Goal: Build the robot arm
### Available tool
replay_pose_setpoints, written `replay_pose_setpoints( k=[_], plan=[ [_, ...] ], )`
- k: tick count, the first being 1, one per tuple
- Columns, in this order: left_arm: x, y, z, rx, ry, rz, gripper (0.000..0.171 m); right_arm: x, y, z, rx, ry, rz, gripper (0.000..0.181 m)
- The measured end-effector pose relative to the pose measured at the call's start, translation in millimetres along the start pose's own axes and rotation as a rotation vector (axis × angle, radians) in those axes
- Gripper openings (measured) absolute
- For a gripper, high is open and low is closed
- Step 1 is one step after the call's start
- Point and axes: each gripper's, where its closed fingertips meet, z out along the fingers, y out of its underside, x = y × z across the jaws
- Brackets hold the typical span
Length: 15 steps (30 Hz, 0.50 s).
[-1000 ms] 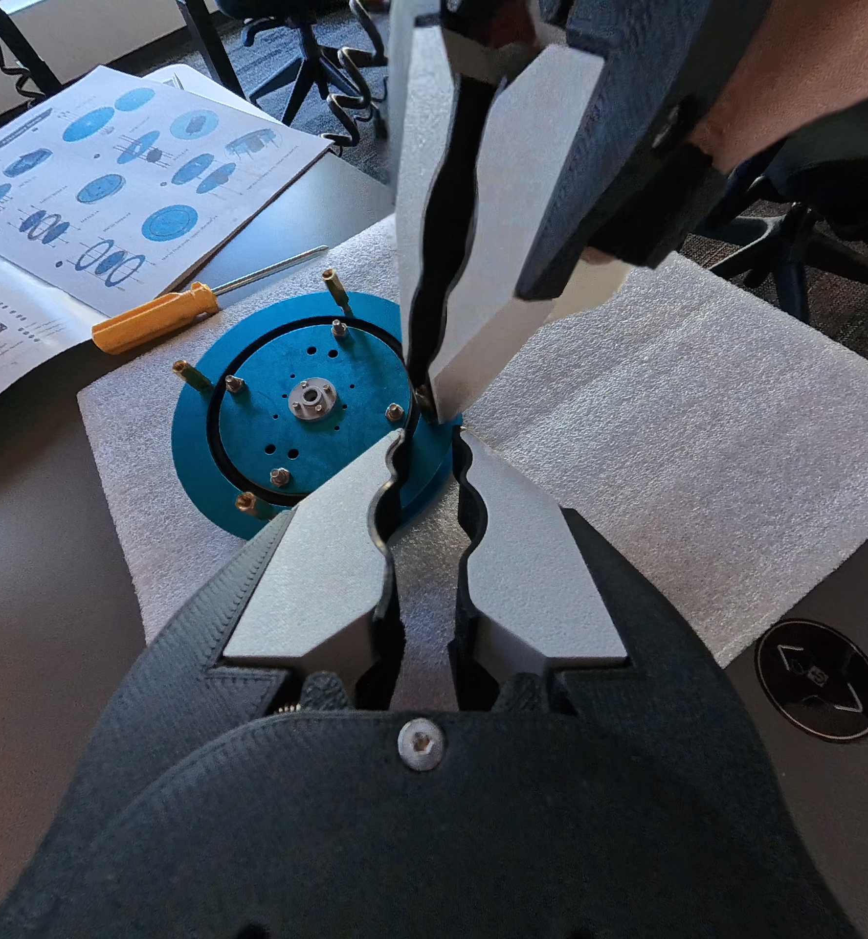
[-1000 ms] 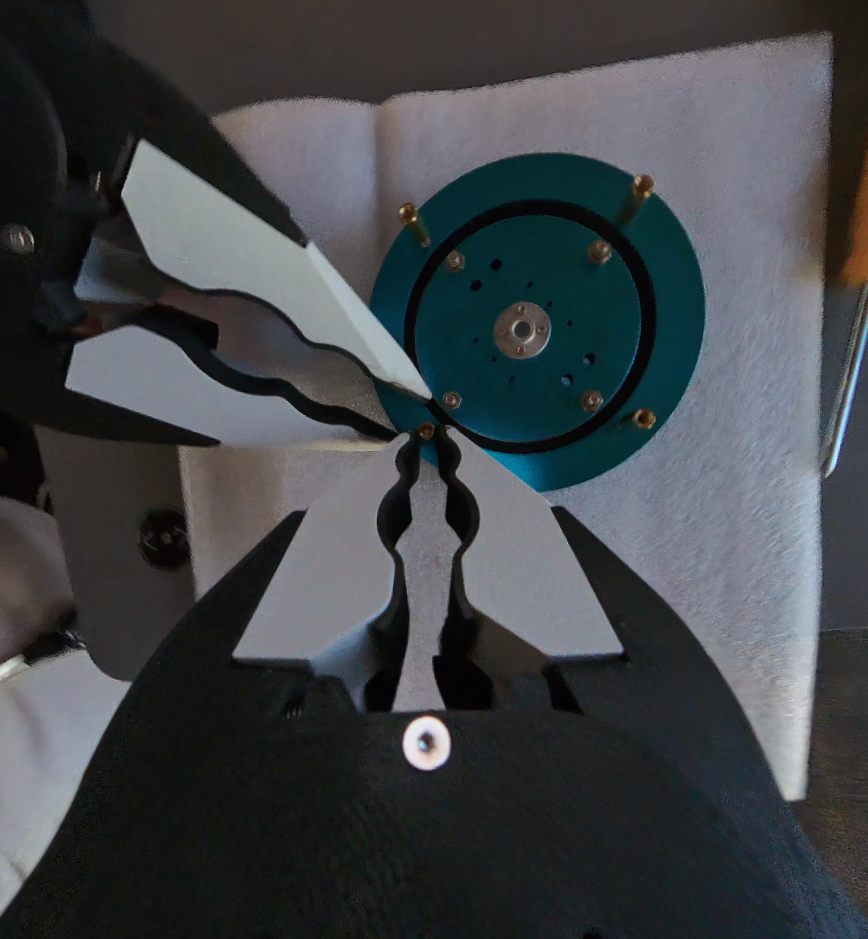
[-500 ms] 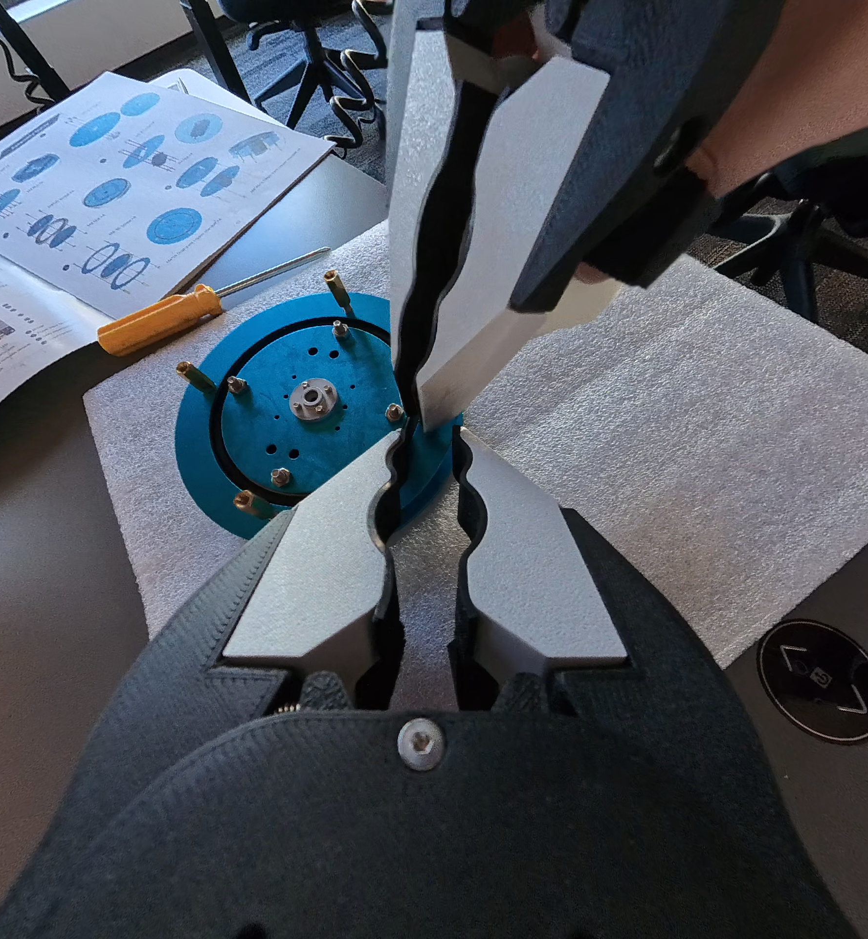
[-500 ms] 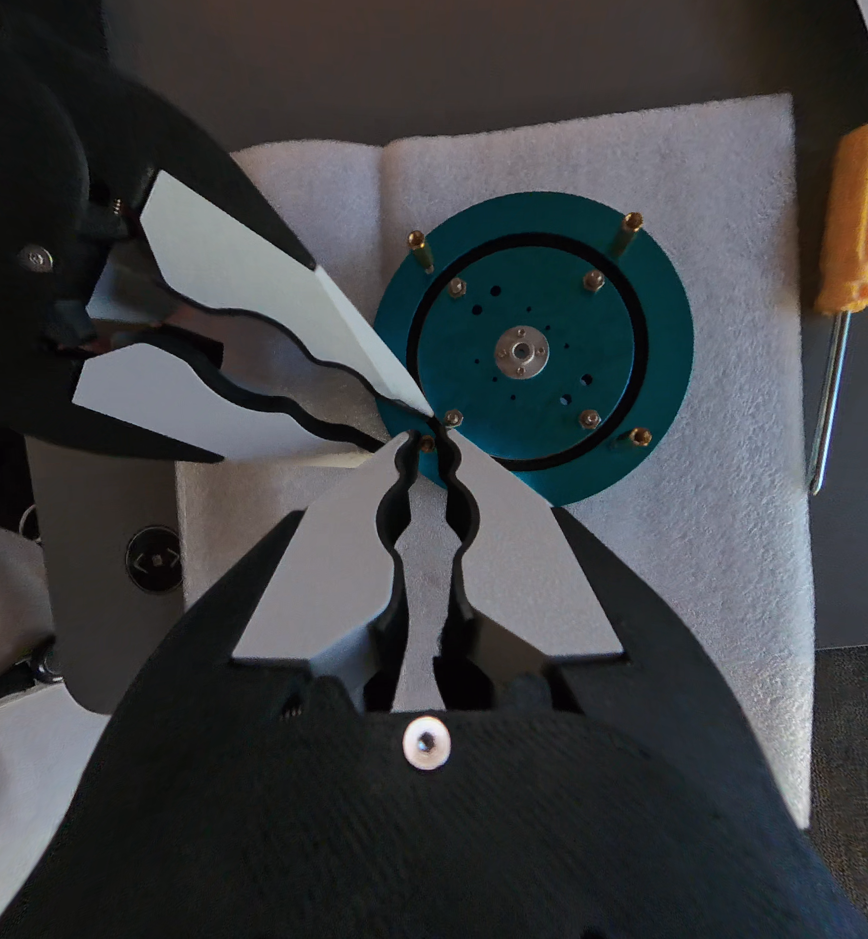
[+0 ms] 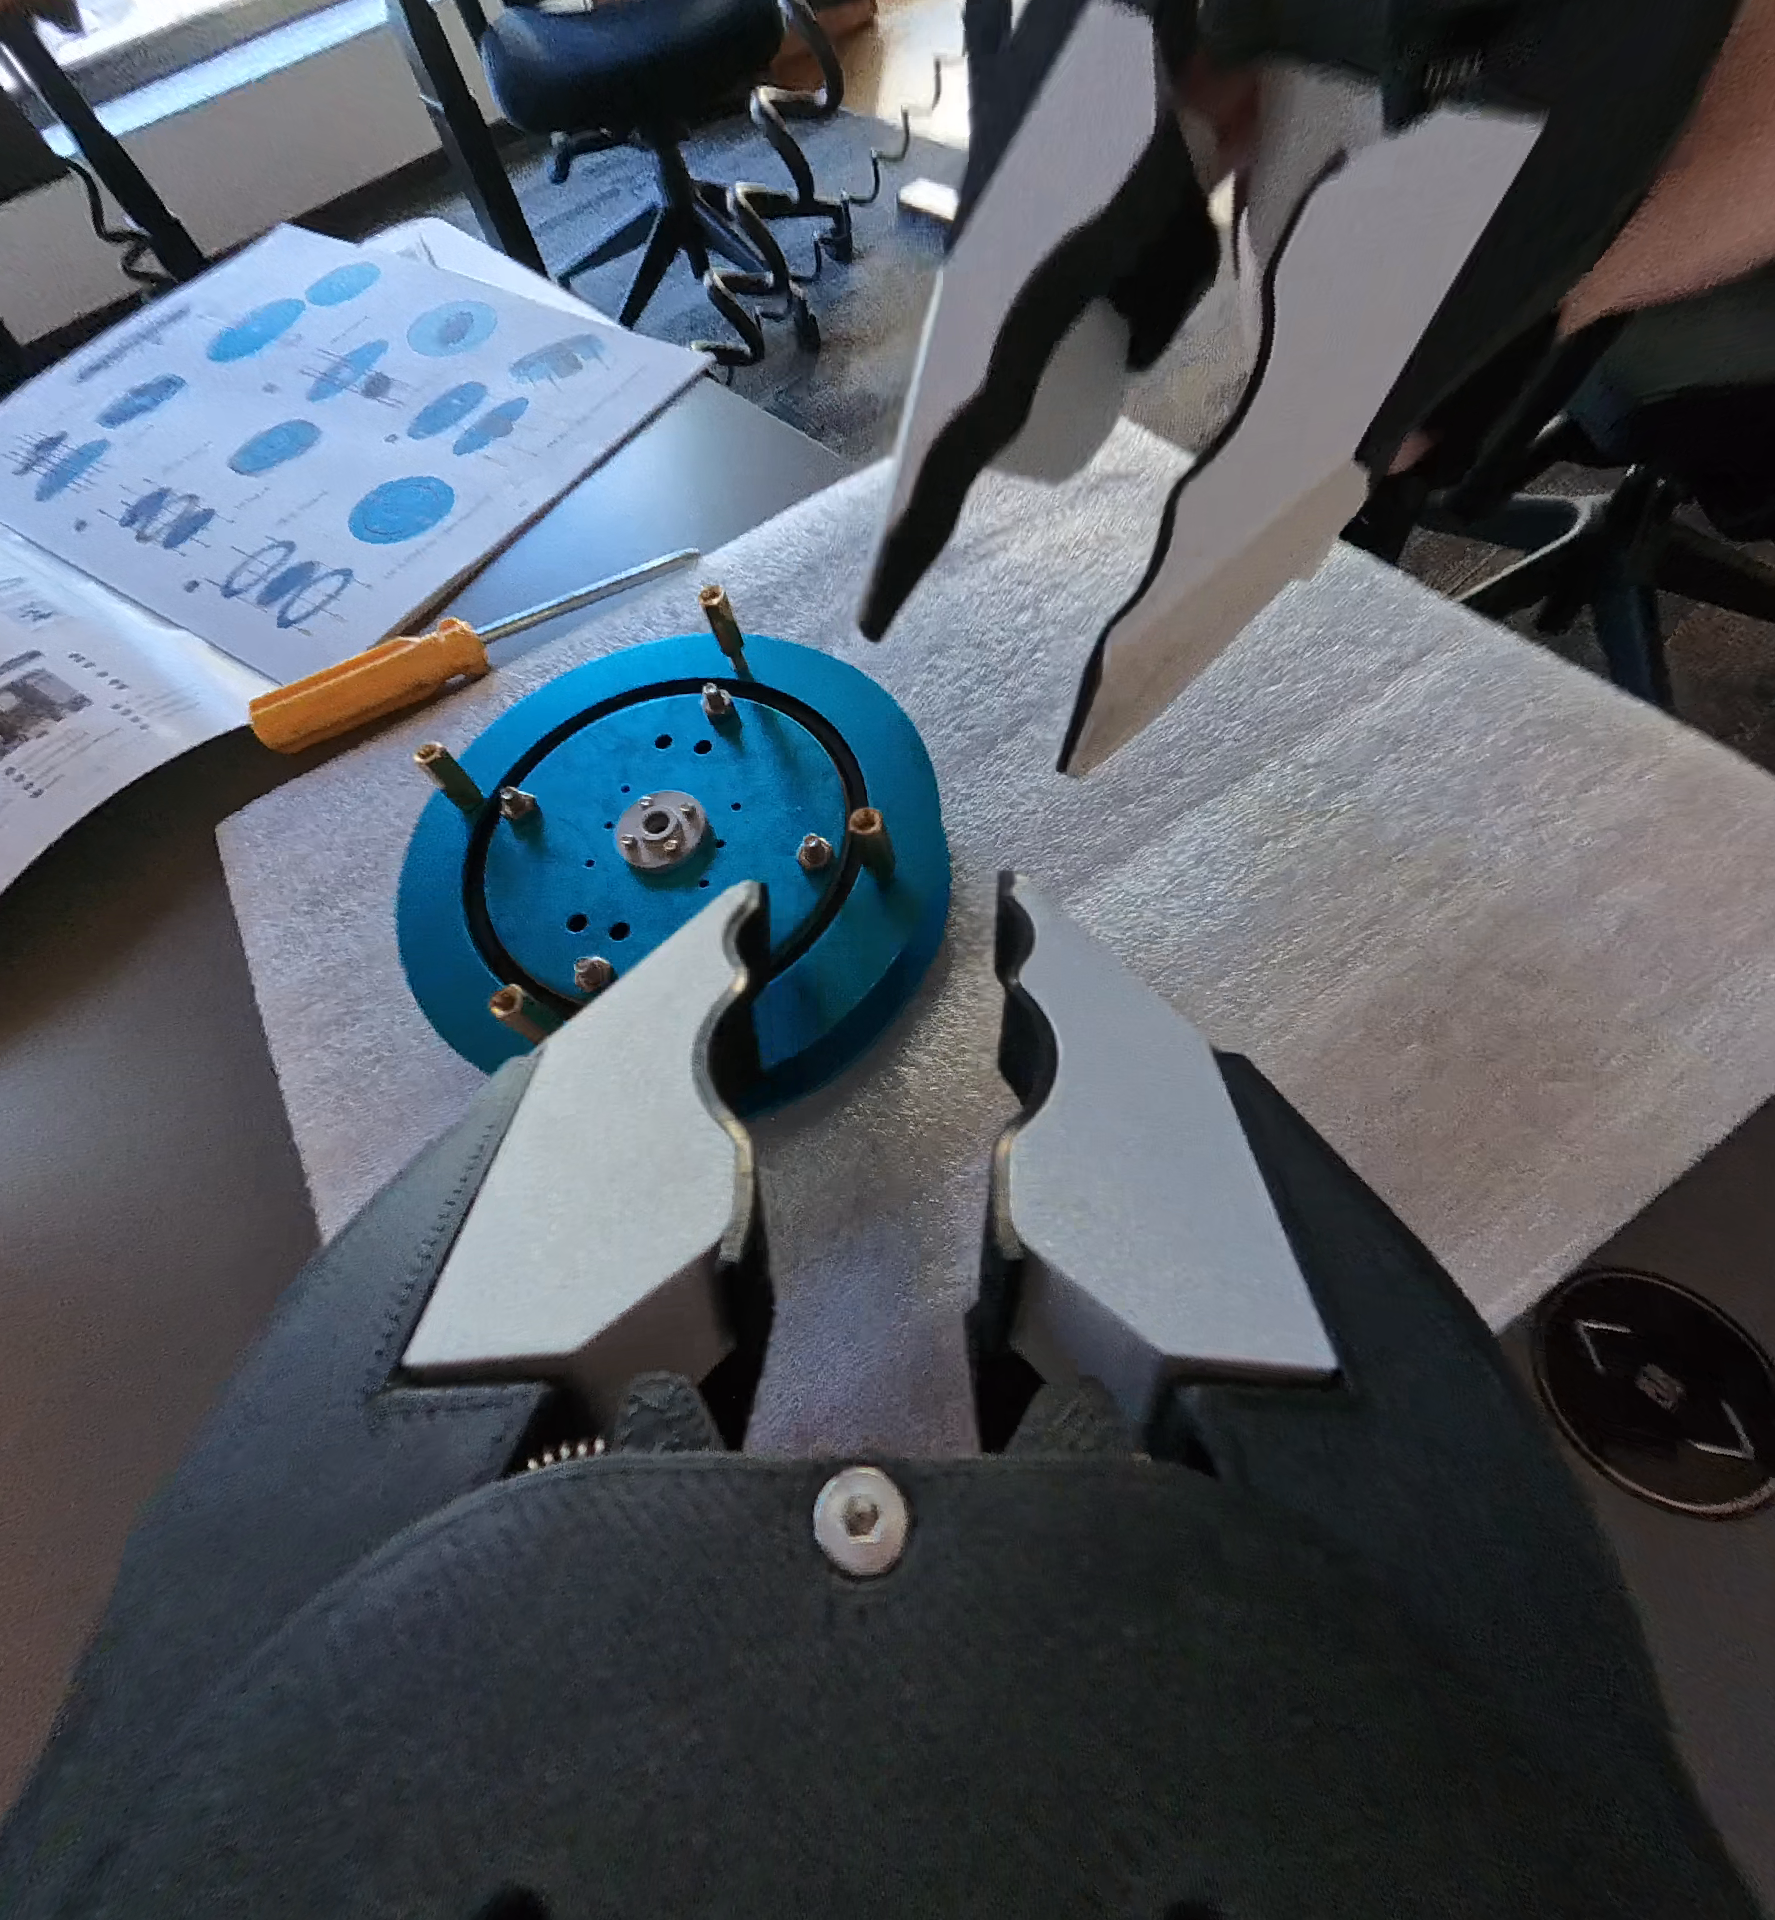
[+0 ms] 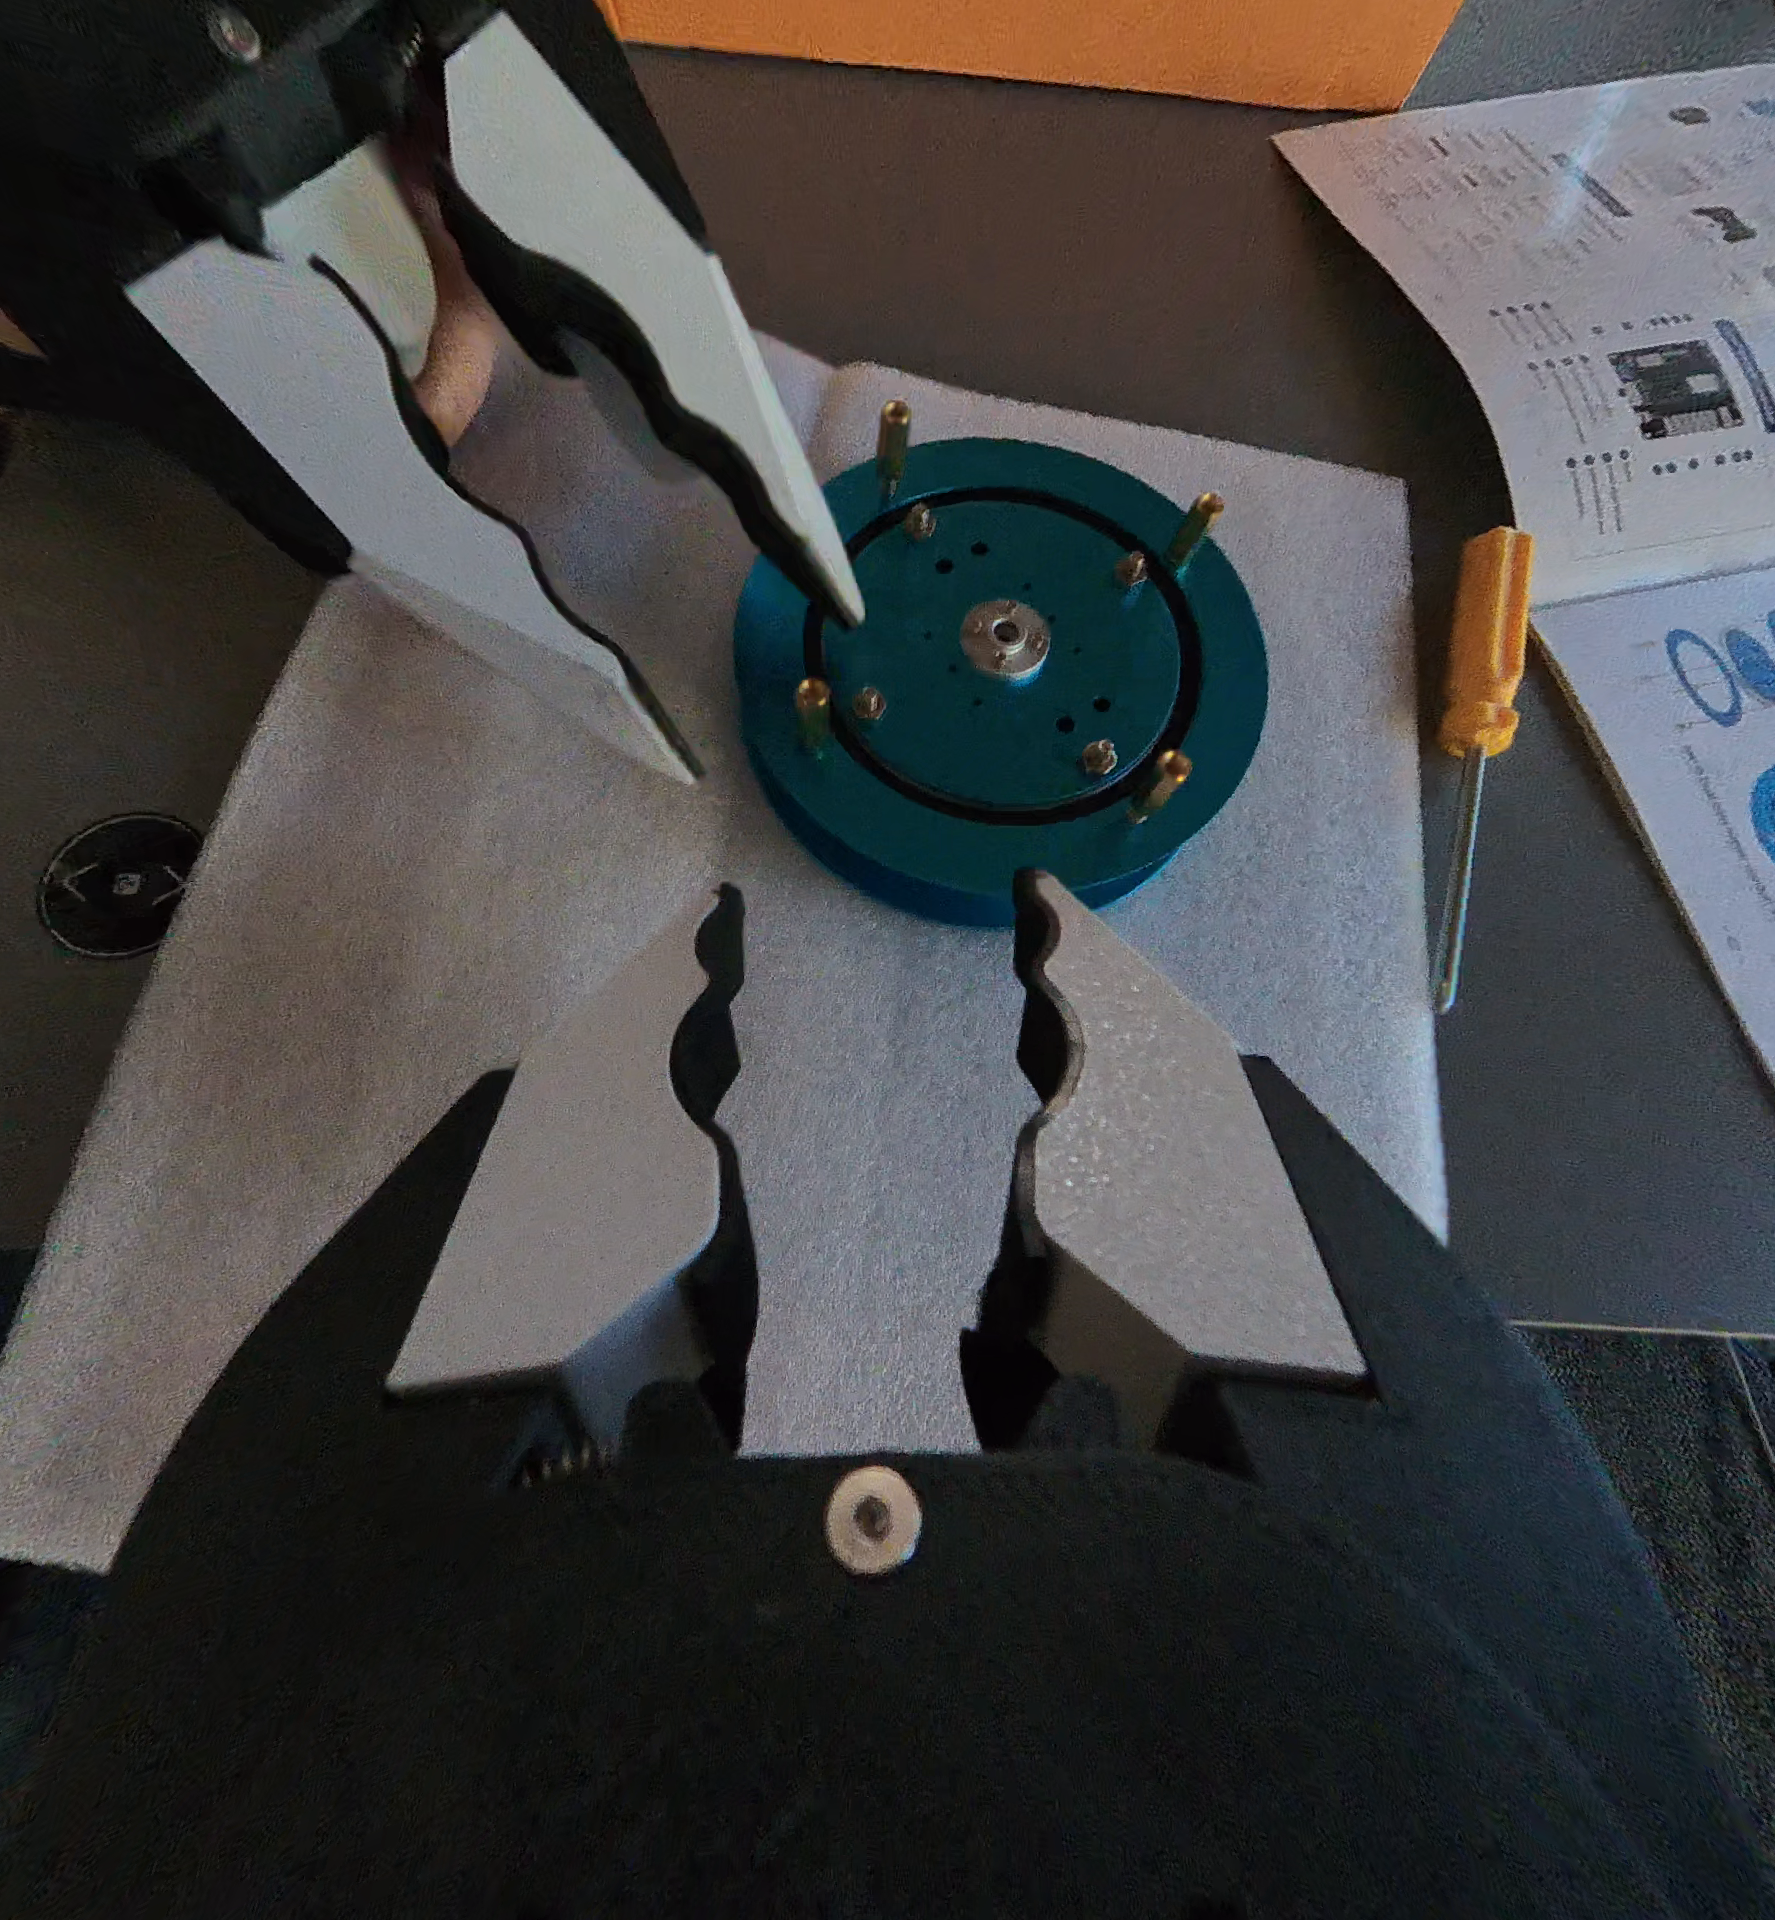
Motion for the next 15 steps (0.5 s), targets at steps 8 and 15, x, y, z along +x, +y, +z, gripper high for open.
replay_pose_setpoints(
  k=[8,15],
  plan=[
    [-9.5,-7.9,-49.7,0.098,-0.041,0.113,0.035,-0.5,14.6,-12.9,0.057,0.038,-0.136,0.053],
    [-28.1,2.7,-30.9,-0.152,-0.143,0.807,0.033,1.1,-5.6,6.3,0.007,0.164,-0.592,0.051]
  ],
)
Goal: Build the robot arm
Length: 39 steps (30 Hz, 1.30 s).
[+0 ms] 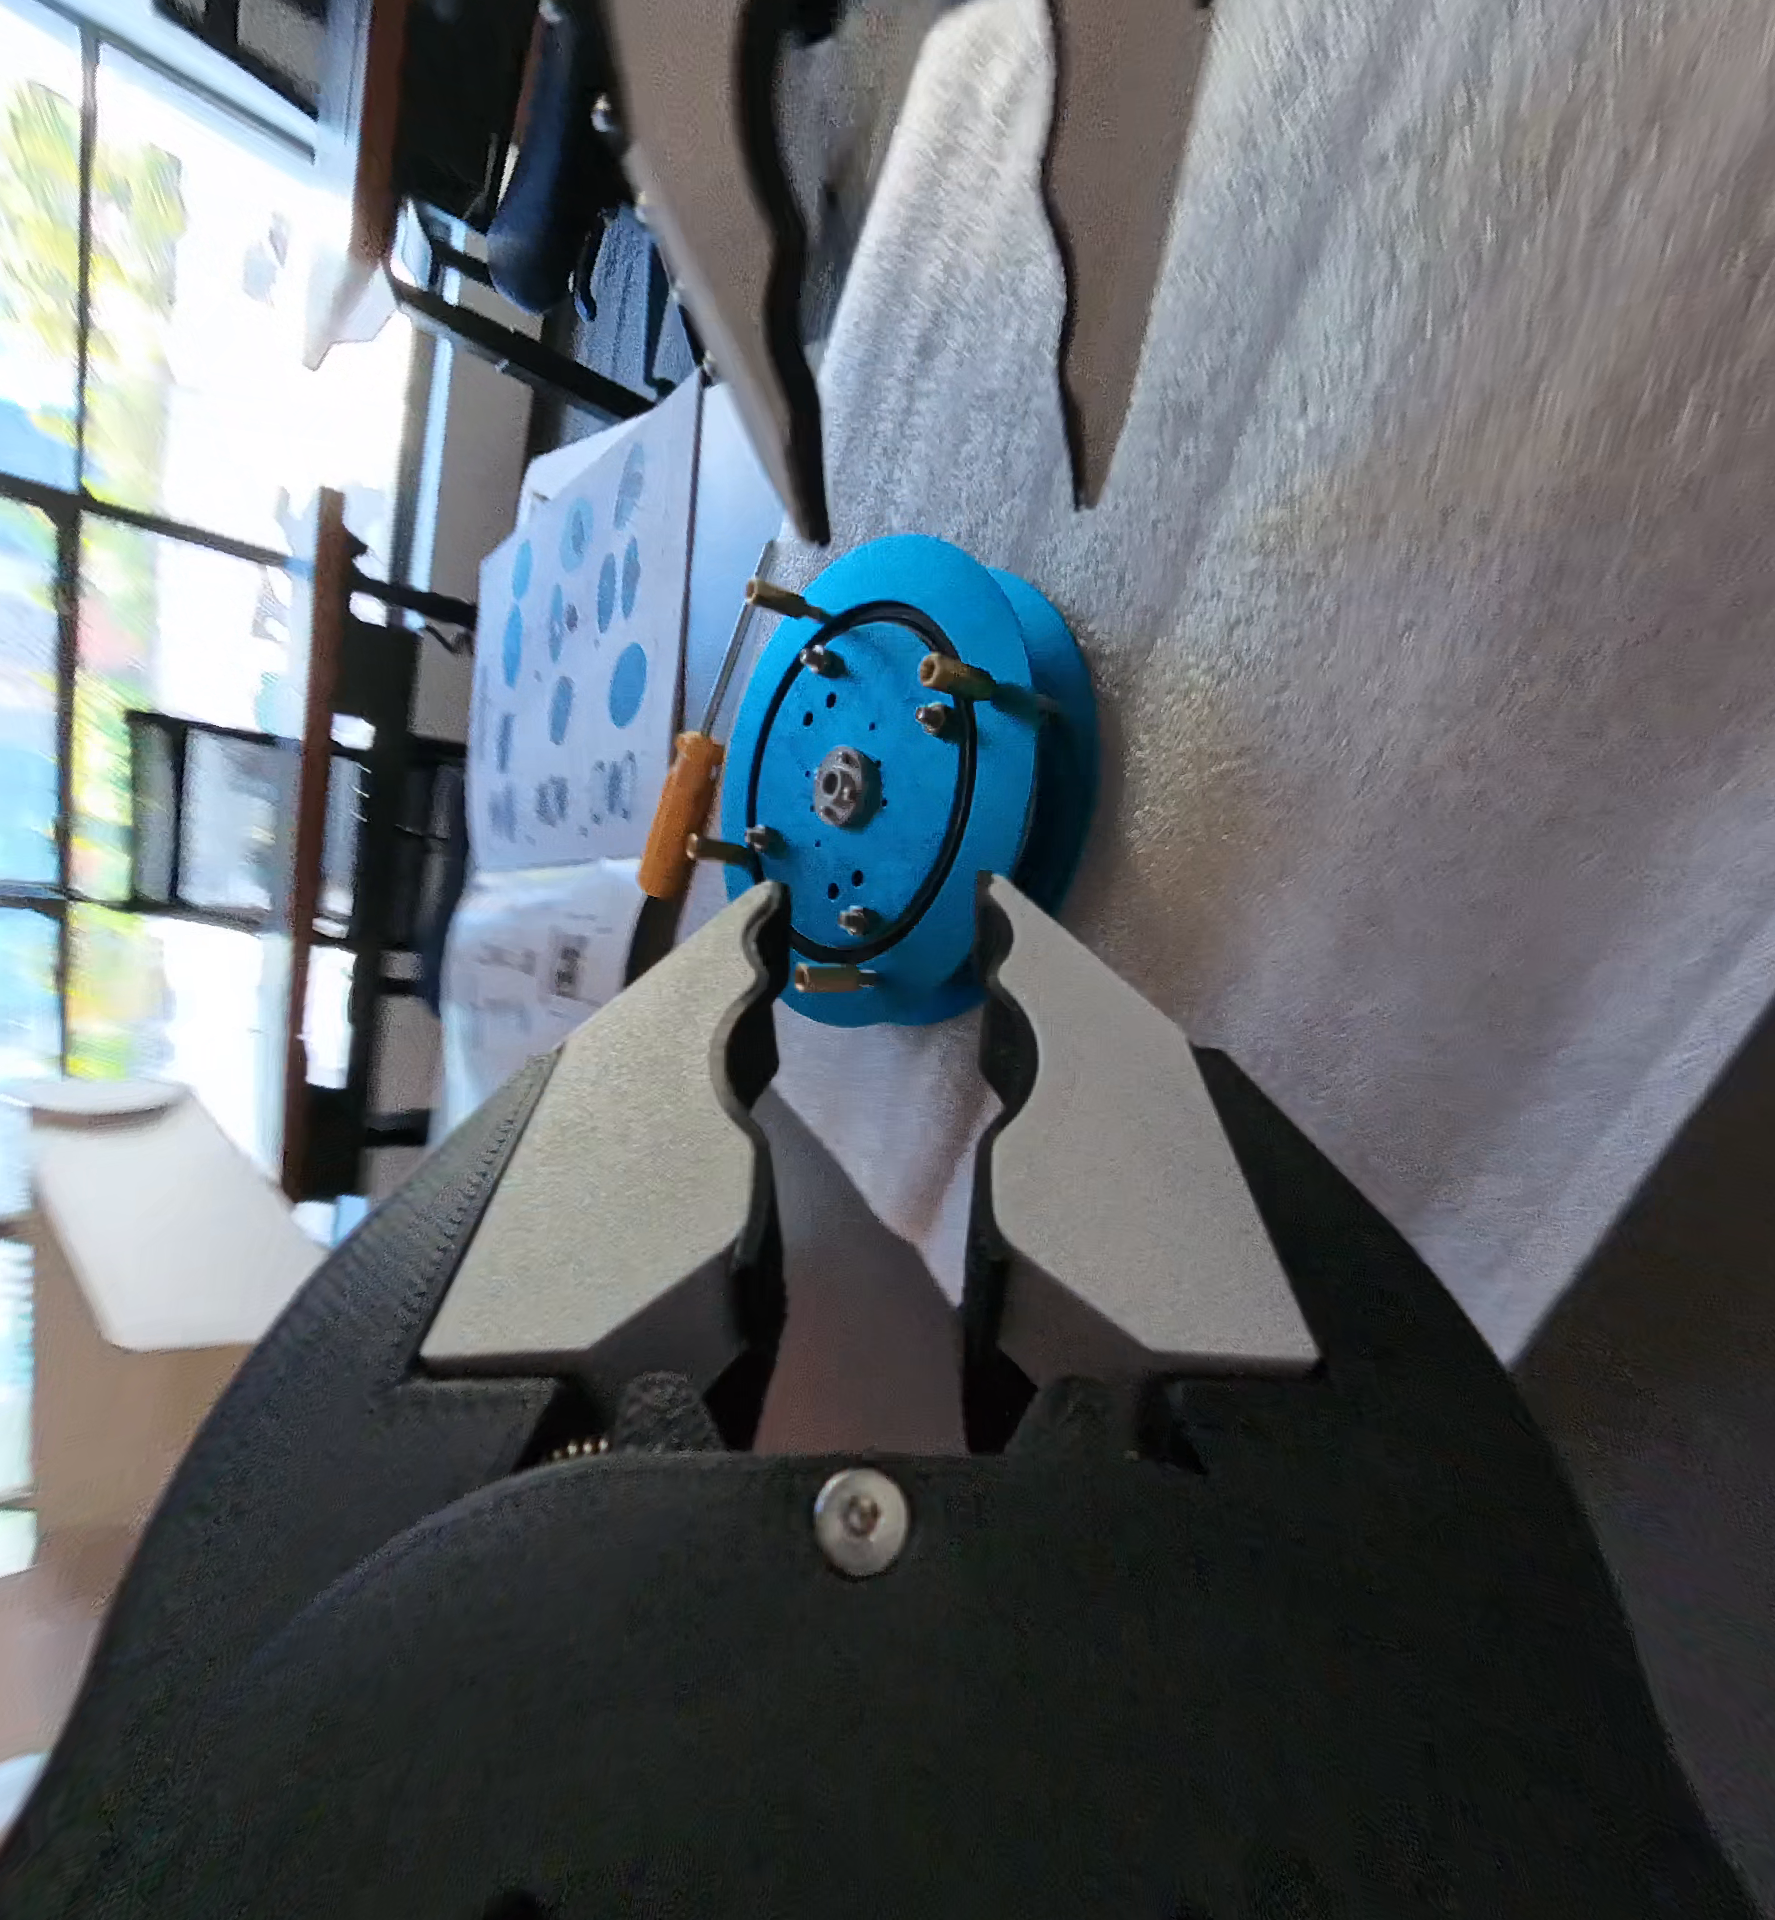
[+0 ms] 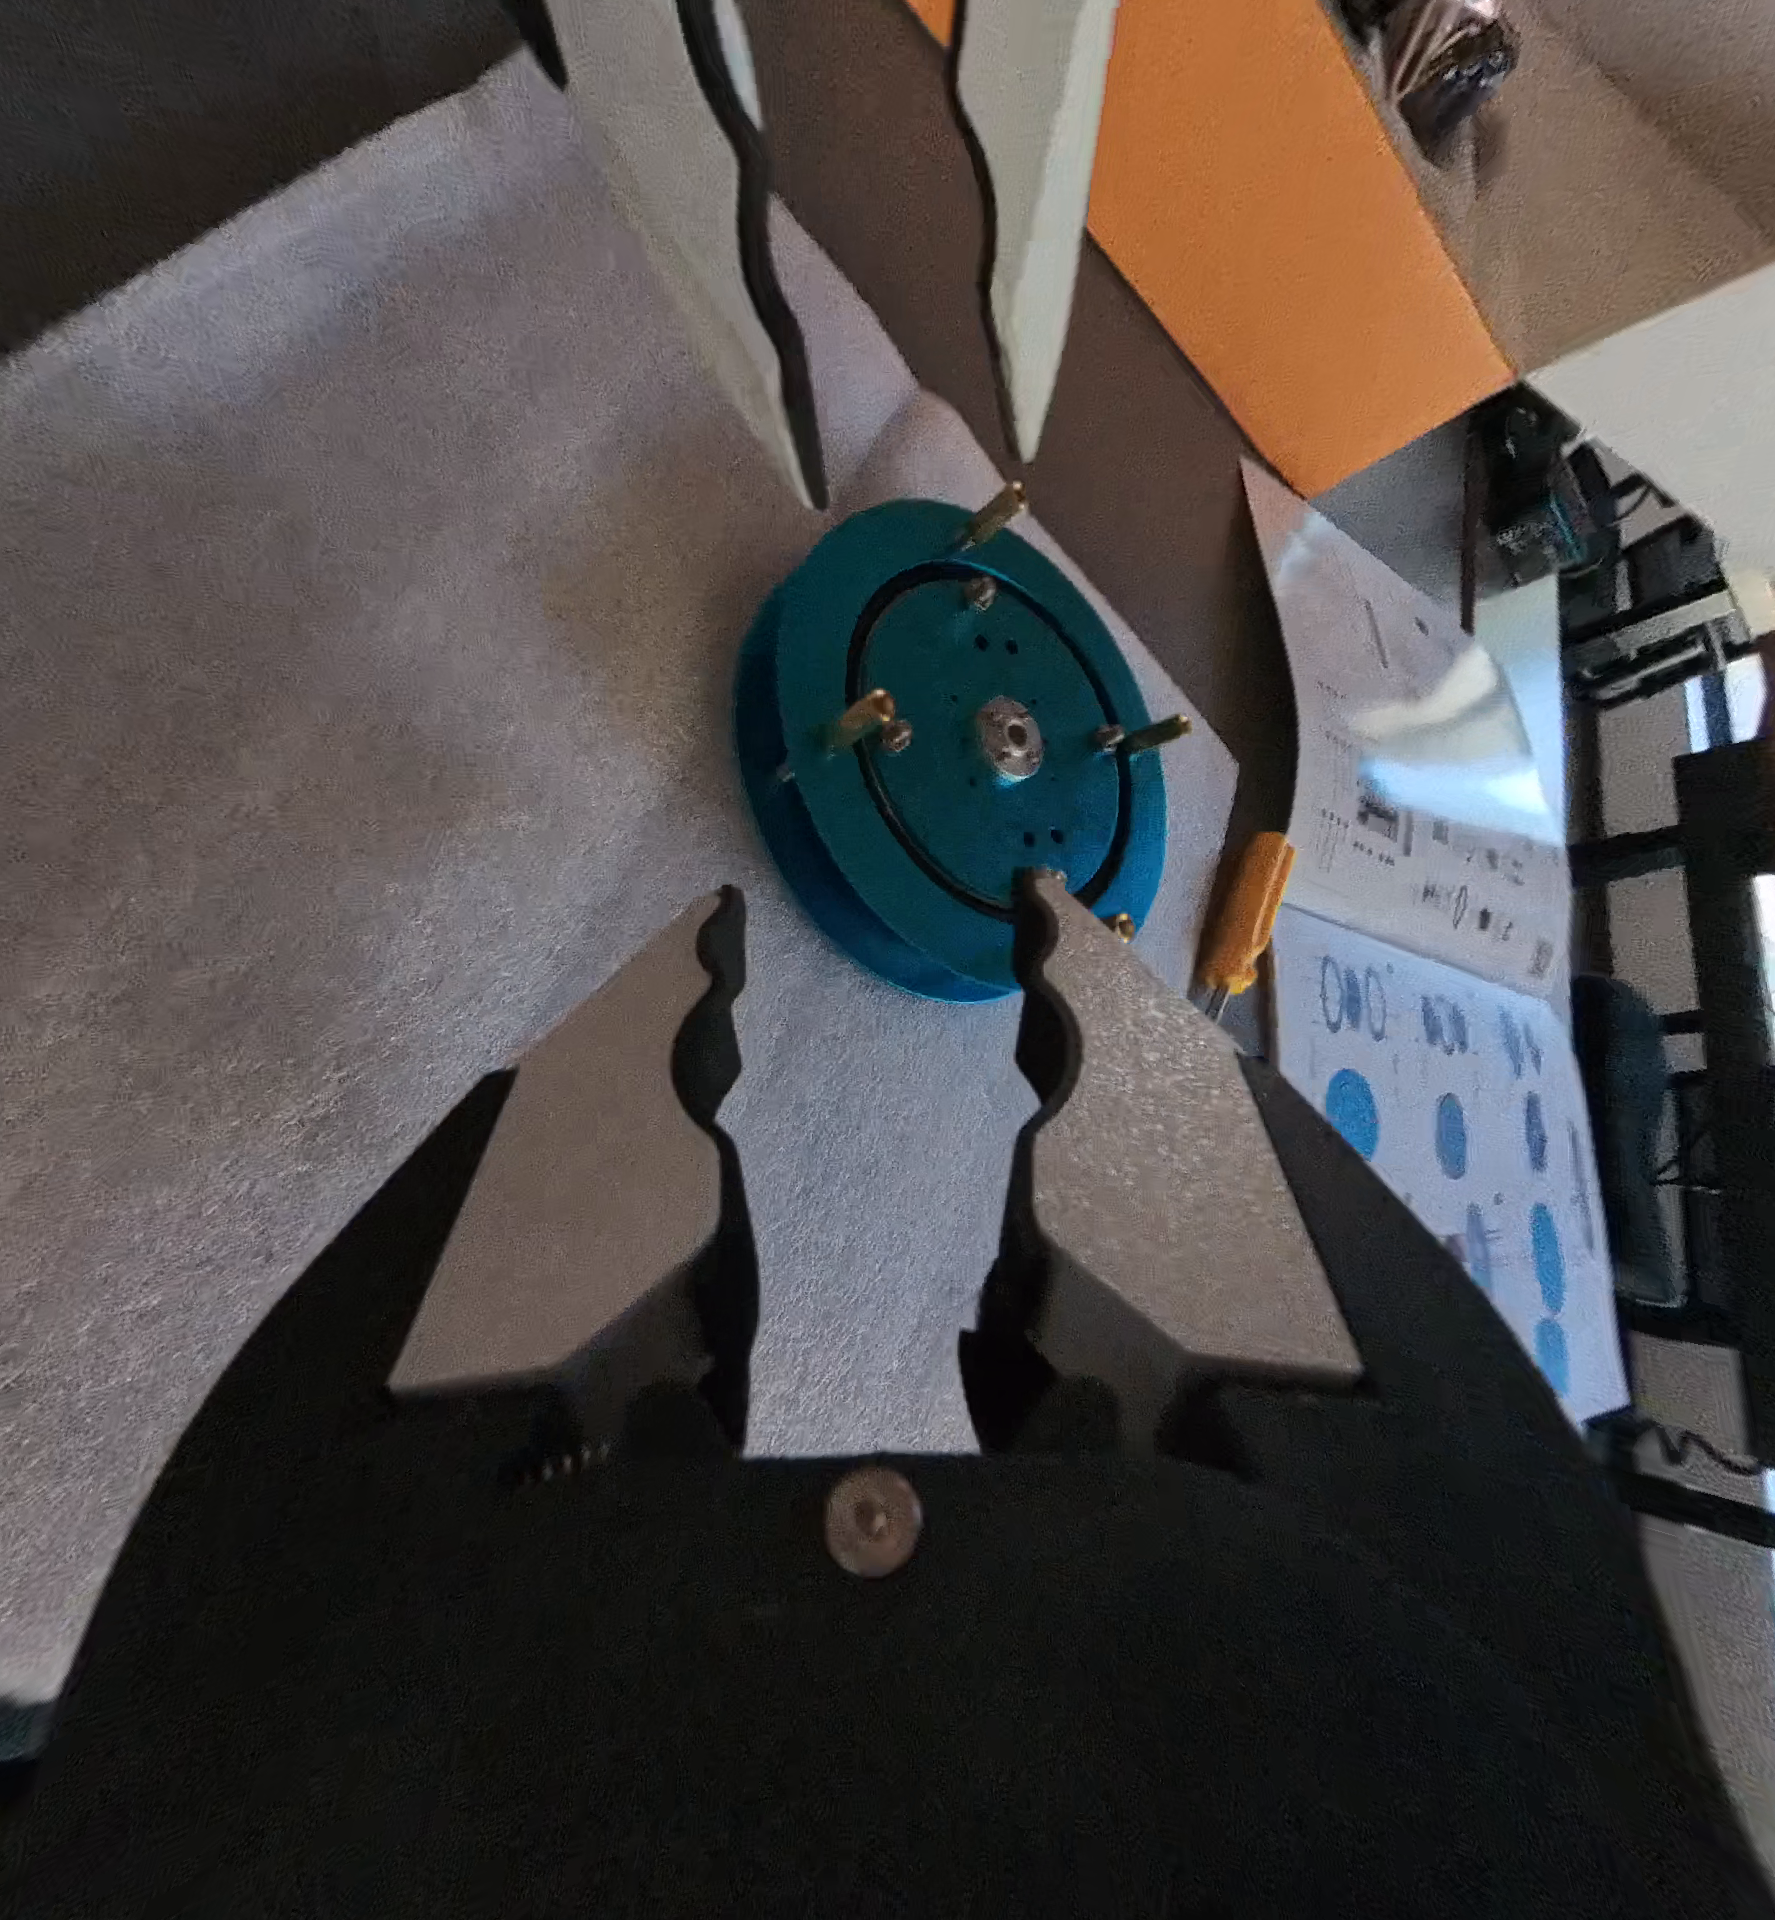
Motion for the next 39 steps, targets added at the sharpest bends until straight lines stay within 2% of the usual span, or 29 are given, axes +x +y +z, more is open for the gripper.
replay_pose_setpoints(
  k=[2,5,7,18,24,28,31,35,39],
  plan=[
    [1.2,-2.3,8.0,-0.018,-0.013,0.122,0.030,-4.3,1.0,9.6,-0.039,0.001,-0.090,0.046],
    [11.6,-6.3,14.7,-0.005,0.035,0.165,0.020,-11.3,-0.5,18.9,-0.050,-0.012,-0.141,0.033],
    [11.6,-6.6,15.8,-0.002,0.030,0.180,0.019,-13.8,-3.8,20.5,-0.038,-0.012,-0.156,0.030],
    [21.0,-9.9,17.7,0.031,0.060,0.178,0.005,-13.4,-8.6,19.6,0.024,-0.025,-0.100,0.018],
    [21.8,-13.4,15.2,0.067,0.060,0.122,0.010,-8.4,-7.4,19.9,0.036,-0.013,-0.080,0.009],
    [17.3,-6.9,22.3,0.016,-0.025,0.215,0.000,-7.2,-8.1,19.8,0.038,0.015,-0.099,0.008],
    [13.3,-4.9,26.7,-0.015,-0.117,0.306,0.000,-5.2,-11.1,18.4,0.052,0.050,-0.102,0.007],
    [3.6,-11.7,25.3,0.013,-0.176,0.228,0.000,-0.8,-15.6,14.8,0.082,0.082,-0.087,0.005],
    [3.7,-11.8,18.9,0.048,-0.124,0.132,0.000,0.0,-13.1,13.5,0.092,0.065,-0.054,0.005]
  ],
)
